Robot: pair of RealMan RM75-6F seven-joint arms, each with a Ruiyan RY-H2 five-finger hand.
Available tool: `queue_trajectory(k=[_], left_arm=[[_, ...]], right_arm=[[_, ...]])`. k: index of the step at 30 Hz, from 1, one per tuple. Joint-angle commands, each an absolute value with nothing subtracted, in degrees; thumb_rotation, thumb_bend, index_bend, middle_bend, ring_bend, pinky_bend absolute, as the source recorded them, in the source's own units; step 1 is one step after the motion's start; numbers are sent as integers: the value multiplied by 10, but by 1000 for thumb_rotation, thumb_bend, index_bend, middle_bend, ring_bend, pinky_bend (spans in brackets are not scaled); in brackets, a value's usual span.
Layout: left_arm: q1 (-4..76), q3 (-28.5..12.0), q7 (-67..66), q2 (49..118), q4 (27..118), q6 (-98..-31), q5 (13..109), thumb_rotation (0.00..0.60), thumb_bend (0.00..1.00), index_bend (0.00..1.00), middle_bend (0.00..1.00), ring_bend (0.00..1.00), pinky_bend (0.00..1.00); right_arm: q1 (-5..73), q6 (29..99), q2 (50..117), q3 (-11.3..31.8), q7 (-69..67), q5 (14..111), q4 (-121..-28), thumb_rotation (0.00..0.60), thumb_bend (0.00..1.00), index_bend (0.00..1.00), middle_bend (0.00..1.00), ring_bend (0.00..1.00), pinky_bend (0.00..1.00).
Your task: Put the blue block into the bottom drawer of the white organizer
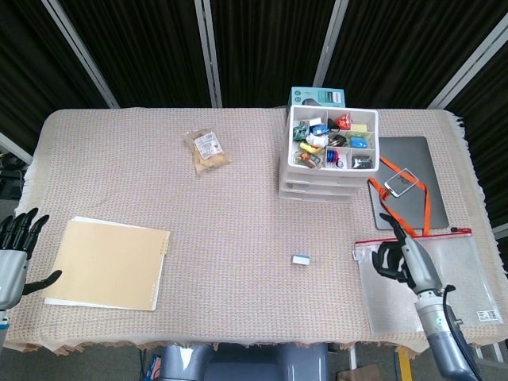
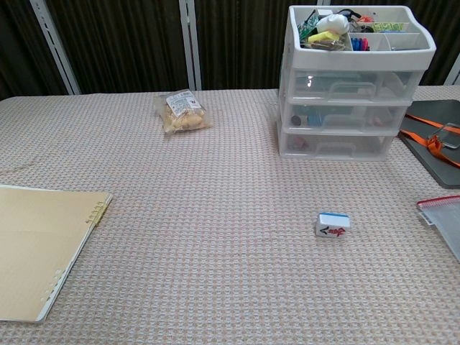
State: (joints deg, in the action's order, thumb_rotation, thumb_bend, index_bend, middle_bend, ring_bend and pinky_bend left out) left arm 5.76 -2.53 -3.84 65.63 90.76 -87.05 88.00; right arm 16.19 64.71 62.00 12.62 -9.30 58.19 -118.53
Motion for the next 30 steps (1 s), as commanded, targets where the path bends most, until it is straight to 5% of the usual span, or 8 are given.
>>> queue_trajectory(k=[1,13,30], left_arm=[[58,-25,-36,655,908,-869,881,600,135,70,0,0,0],[59,-26,-32,654,907,-868,879,600,136,65,0,0,0],[60,-29,-29,657,905,-868,875,600,136,66,0,0,0]], right_arm=[[219,594,653,164,-92,467,-1214,600,445,97,709,750,714],[333,527,729,202,-94,227,-1166,600,463,99,709,751,714],[423,470,825,262,-143,37,-1044,600,464,105,710,752,714]])
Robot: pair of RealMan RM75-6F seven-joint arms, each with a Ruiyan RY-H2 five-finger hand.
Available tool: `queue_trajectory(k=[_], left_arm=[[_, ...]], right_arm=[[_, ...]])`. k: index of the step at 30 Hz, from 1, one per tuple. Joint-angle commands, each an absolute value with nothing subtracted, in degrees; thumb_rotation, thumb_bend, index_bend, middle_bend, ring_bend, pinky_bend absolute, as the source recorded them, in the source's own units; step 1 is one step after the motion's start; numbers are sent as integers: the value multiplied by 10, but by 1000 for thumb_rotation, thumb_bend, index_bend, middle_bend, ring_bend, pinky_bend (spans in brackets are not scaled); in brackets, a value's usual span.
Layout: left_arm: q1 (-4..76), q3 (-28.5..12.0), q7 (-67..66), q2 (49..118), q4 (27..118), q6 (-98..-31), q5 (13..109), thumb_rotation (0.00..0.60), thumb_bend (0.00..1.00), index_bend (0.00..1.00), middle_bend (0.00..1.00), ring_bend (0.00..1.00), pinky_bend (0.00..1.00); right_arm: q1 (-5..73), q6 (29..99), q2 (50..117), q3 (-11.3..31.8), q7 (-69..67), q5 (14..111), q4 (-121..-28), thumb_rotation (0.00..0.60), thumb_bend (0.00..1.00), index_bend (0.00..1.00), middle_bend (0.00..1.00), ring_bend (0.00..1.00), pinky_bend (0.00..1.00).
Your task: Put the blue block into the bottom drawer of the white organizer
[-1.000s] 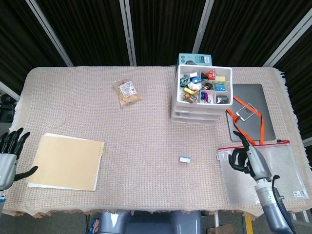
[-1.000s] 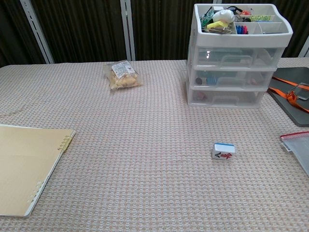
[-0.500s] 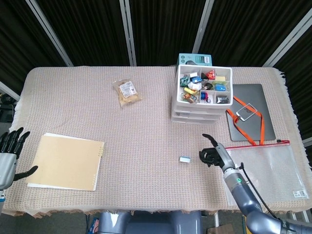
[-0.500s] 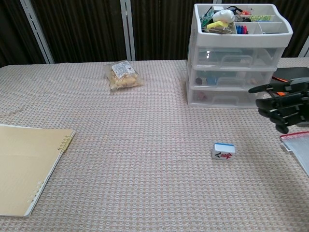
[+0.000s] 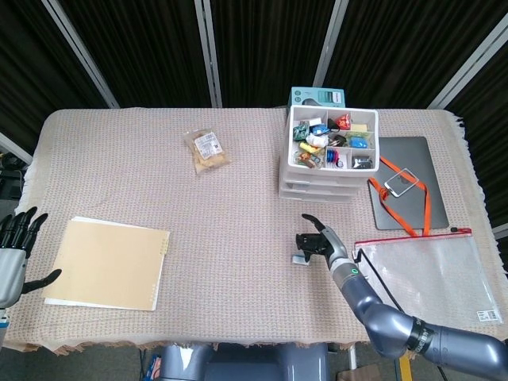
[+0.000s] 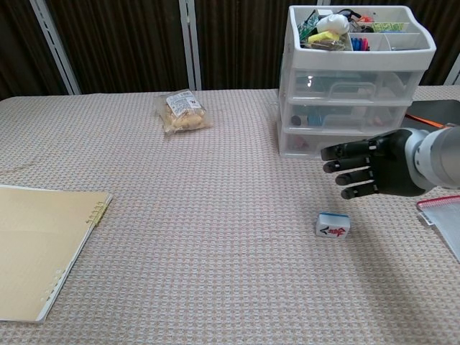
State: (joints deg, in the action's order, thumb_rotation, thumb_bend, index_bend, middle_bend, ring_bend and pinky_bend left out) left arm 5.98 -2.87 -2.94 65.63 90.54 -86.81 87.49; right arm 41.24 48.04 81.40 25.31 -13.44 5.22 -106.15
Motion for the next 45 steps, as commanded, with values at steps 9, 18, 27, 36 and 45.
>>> queue_trajectory(k=[9,18,27,36,45], left_arm=[[60,-30,-38,660,904,-871,875,600,136,65,0,0,0],[61,-31,-37,660,906,-869,873,600,135,65,0,0,0],[62,-31,-34,659,908,-866,871,600,136,66,0,0,0],[63,-30,-28,656,911,-862,871,600,134,66,0,0,0],[64,-29,-24,652,916,-854,866,600,136,66,0,0,0]], right_arm=[[441,438,849,281,-163,-8,-971,600,463,111,710,751,714],[454,406,862,293,-176,-56,-911,600,462,118,710,751,714],[472,373,890,296,-181,-97,-841,600,464,120,710,751,714],[473,356,909,313,-203,-126,-798,600,485,129,710,751,714],[473,356,923,332,-218,-145,-770,600,490,145,710,752,714]])
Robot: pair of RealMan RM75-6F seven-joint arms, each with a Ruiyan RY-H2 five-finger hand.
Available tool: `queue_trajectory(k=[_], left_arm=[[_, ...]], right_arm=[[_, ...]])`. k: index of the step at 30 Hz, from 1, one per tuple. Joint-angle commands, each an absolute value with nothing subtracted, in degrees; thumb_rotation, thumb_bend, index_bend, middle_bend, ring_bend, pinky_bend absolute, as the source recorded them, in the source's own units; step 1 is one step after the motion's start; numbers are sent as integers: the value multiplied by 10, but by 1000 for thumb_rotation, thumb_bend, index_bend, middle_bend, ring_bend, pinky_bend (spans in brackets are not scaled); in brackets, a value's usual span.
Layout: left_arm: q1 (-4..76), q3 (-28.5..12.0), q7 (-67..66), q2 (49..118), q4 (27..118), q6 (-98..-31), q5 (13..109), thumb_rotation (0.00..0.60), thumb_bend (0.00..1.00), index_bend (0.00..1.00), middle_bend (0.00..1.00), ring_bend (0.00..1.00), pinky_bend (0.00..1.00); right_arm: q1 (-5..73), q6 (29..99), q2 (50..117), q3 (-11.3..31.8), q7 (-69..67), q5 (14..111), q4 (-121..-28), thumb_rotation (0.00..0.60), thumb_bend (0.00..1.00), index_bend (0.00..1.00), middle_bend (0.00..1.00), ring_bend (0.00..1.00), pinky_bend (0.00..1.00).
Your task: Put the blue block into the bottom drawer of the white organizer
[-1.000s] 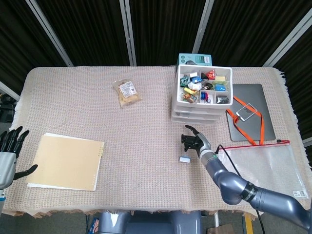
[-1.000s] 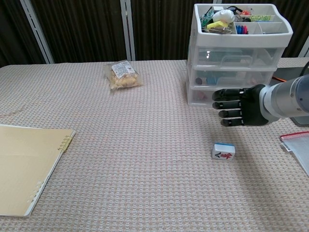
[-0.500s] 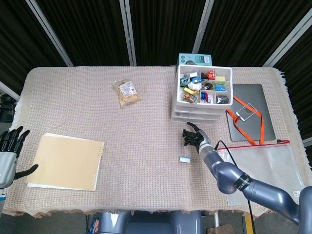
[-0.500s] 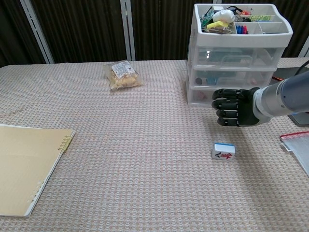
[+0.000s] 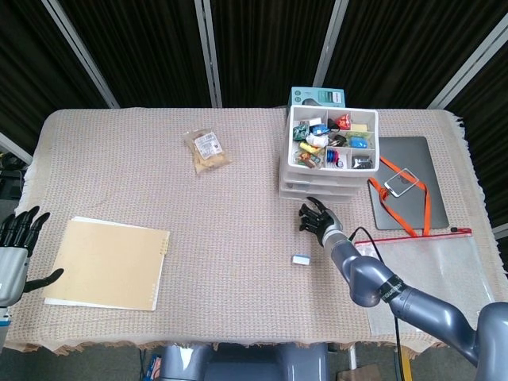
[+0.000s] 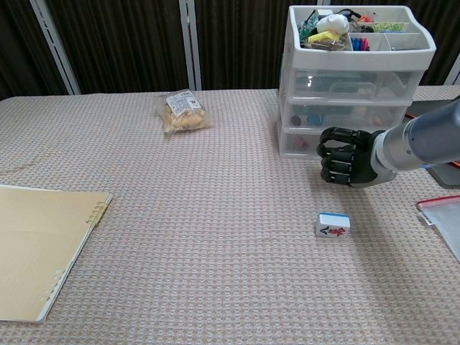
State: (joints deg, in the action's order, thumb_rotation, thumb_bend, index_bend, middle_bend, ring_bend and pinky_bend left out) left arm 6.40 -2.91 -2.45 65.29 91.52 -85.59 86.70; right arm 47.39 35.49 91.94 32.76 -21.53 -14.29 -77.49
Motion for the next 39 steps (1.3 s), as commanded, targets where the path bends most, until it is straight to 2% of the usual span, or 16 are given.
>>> queue_trajectory(k=[1,11,20,39], left_arm=[[65,-29,-24,651,917,-853,865,600,135,66,0,0,0],[66,-28,-24,650,920,-850,865,600,136,66,0,0,0],[66,-27,-22,648,922,-846,862,600,136,66,0,0,0],[65,-24,-20,646,926,-847,864,600,136,67,0,0,0]], right_arm=[[473,354,923,334,-219,-149,-768,600,490,161,710,752,714],[477,317,924,336,-209,-195,-750,600,490,298,709,751,714],[474,302,913,326,-202,-214,-762,600,489,308,709,751,714],[439,302,873,294,-210,-178,-890,600,494,307,710,751,714]])
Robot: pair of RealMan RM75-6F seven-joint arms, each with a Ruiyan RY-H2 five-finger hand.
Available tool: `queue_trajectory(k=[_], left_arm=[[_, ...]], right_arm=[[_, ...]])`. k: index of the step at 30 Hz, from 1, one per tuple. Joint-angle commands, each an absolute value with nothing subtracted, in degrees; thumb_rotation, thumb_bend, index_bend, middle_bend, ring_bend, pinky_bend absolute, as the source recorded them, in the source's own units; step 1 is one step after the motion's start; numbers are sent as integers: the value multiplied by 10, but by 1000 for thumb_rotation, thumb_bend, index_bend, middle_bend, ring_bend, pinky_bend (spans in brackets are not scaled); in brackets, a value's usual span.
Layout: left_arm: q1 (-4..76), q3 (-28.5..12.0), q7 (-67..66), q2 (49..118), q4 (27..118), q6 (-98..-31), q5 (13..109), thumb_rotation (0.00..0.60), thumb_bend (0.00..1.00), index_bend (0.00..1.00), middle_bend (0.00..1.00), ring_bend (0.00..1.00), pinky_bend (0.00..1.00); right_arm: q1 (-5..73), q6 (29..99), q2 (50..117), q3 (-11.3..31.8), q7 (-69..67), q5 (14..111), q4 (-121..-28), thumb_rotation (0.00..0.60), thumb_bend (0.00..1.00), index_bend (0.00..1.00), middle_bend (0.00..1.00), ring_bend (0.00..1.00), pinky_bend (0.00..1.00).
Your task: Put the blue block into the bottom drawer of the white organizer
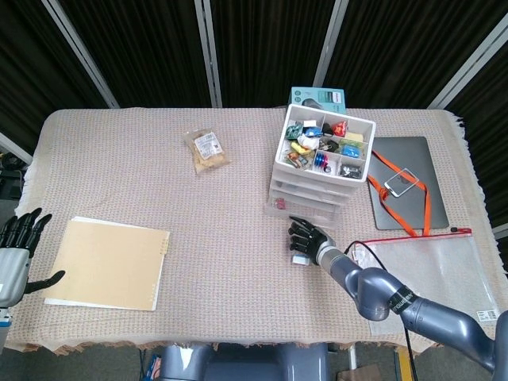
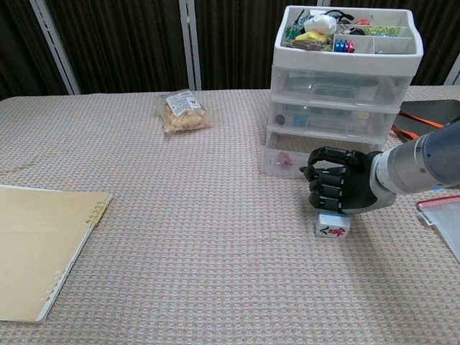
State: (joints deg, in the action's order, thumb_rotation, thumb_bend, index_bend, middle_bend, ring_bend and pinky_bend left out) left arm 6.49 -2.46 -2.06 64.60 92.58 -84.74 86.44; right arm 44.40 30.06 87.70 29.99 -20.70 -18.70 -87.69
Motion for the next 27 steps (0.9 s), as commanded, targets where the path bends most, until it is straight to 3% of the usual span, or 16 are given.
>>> queue_trajectory(k=[1,9,14,27], left_arm=[[65,-24,-20,646,926,-847,864,600,136,67,0,0,0],[64,-24,-21,646,926,-849,865,600,137,67,0,0,0],[64,-24,-21,646,925,-849,866,600,137,67,0,0,0],[62,-24,-23,649,922,-857,872,600,142,72,0,0,0]], right_arm=[[438,302,871,292,-211,-175,-896,600,494,305,710,752,714],[427,300,851,284,-219,-146,-934,600,493,244,706,746,714],[418,287,835,277,-224,-127,-958,600,427,125,700,738,714],[371,270,777,272,-229,3,-1061,600,267,120,692,733,714]])
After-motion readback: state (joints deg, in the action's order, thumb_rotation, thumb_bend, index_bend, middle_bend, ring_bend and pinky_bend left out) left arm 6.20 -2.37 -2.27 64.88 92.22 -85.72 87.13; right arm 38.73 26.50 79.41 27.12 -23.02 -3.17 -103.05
